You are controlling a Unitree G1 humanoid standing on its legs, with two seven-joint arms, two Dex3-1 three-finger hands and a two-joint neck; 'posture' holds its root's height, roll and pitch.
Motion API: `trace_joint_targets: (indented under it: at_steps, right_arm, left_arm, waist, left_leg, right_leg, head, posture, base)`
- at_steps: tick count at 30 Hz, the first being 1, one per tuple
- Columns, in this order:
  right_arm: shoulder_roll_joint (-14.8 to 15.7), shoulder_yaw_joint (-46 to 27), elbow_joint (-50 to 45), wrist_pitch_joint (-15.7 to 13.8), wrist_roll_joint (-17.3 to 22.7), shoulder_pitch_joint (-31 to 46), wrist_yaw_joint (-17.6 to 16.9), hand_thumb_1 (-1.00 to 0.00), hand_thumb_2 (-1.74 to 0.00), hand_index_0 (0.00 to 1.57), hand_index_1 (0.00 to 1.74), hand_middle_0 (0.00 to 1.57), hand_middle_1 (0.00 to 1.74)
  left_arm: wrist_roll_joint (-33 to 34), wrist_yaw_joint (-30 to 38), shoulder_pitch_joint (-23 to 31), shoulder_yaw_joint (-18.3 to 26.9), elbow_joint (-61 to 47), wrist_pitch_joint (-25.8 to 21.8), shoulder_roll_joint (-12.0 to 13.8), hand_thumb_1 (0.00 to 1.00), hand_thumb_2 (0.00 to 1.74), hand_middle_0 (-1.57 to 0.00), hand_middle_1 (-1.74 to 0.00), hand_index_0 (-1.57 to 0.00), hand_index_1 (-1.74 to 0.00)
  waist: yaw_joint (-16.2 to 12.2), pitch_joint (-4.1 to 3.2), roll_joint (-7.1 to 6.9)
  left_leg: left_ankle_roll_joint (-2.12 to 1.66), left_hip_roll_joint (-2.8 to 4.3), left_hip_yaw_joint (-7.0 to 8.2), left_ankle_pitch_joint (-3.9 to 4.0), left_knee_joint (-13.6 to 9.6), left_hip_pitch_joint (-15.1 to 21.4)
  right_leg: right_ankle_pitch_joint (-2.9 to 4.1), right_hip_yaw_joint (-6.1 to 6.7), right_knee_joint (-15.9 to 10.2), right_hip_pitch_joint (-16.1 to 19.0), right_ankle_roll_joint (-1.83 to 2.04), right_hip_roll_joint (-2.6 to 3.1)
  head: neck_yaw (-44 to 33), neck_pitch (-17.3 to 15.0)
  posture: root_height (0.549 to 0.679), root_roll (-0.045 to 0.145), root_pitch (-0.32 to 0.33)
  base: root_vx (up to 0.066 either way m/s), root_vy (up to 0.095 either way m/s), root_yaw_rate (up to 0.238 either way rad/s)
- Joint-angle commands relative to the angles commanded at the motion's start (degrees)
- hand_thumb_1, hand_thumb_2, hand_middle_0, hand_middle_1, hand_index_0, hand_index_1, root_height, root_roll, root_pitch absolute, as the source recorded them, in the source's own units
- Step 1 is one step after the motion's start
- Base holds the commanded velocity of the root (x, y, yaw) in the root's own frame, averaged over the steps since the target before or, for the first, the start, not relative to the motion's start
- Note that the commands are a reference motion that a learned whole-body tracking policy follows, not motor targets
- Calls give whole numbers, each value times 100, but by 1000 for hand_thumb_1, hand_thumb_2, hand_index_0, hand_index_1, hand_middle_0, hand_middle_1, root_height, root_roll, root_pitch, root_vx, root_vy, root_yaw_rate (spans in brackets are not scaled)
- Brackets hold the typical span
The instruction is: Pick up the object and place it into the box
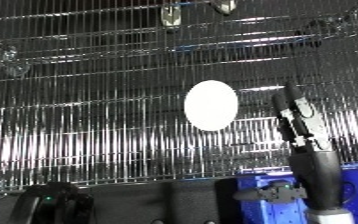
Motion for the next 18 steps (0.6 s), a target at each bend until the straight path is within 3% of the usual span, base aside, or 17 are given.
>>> trace_joint_targets:
  at_steps: [6, 18]
  right_arm:
    - [-80, 27, 158, 2, 63, -184, 17, 0, 0, 0, 0, 0, 0]
    - [-257, 26, 462, 86, 307, -743, 74, 0, 0, 0, 0, 0, 0]
  left_arm:
    - [32, 54, -207, -92, 33, 46, -34, 1000, 1740, -1570, -1740, -1570, -1740]
    - [-8, 26, -493, -143, 106, 136, 38, 1000, 1740, -1570, -1740, -1570, -1740]
  waist:
    - [11, 0, 35]
    - [98, 0, 77]
  left_leg:
    - [35, -1, 27, -111, 235, -320]
    - [67, -33, 27, -231, 419, -586]
  right_leg:
    - [-42, 28, 231, -365, 27, -21]
    - [-24, 25, 363, -665, 66, -56]
  head:
    - [121, 235]
    - [445, 811]
  posture:
    - [612, 39, 210]
    - [607, 33, 240]
  base:
    - [-36, 21, 3]
    - [4, 12, 26]
